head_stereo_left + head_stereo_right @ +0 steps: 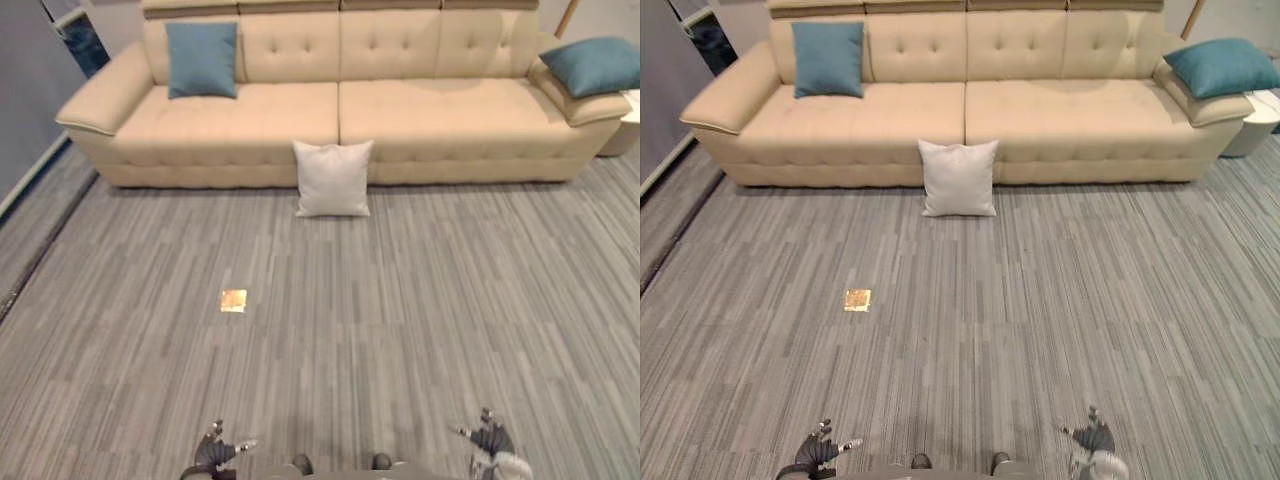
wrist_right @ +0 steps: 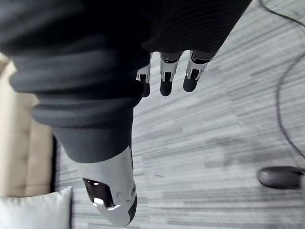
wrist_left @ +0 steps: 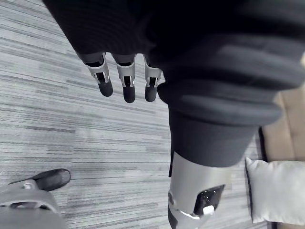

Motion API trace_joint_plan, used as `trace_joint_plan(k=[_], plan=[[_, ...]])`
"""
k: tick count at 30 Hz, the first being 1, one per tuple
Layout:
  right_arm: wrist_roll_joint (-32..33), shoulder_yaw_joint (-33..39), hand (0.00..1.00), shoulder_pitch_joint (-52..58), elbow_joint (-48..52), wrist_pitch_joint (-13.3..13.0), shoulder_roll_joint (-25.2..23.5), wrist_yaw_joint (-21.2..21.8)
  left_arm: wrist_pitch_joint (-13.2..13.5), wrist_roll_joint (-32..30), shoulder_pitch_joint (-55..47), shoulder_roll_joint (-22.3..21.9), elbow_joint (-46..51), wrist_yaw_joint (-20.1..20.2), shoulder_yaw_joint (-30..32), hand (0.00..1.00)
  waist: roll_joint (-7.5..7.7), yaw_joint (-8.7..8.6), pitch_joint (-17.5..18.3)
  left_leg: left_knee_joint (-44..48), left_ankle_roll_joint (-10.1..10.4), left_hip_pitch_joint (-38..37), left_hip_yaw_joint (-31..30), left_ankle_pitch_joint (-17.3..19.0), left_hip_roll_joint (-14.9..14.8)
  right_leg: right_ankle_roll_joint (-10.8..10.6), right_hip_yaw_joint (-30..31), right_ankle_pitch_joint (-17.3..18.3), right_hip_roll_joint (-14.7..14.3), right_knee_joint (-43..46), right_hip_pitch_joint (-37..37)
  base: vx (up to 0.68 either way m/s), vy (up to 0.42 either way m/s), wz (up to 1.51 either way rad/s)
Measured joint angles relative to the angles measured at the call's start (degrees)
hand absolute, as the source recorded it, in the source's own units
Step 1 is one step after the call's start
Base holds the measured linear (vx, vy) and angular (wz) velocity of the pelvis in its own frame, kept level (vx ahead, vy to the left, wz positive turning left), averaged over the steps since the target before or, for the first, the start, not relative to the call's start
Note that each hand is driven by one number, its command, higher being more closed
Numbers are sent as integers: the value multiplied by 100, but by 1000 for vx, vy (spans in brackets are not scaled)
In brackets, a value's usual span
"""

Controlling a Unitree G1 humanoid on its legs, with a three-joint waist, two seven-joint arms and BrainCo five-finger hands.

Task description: Pick up cushions and gather them together orderly.

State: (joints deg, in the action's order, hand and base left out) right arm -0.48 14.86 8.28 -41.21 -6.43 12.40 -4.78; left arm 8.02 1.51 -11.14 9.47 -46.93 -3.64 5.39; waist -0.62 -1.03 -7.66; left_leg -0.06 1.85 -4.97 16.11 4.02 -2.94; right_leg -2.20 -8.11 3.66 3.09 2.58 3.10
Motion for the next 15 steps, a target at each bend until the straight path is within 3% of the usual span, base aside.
trace_joint_plan(k=[7, 15], plan=[[-311, -58, 0, 9, 343, -35, 67, 122, 19, 20, -134, 5, 390, 103, 0, 0, -66, -107, -50, -2, 170, -186, 64, 109, -10, -149, -140, 43, 14, -70, 233, 58, 2, 3], [-410, -333, 0, -54, 389, -62, 103, 125, 14, 403, -122, -5, 800, 104, -4, 0, -37, -116, -181, 309, 341, -60, 140, 236, -26, -265, -218, 120, 77, 13, 238, 3, -7, 2]])
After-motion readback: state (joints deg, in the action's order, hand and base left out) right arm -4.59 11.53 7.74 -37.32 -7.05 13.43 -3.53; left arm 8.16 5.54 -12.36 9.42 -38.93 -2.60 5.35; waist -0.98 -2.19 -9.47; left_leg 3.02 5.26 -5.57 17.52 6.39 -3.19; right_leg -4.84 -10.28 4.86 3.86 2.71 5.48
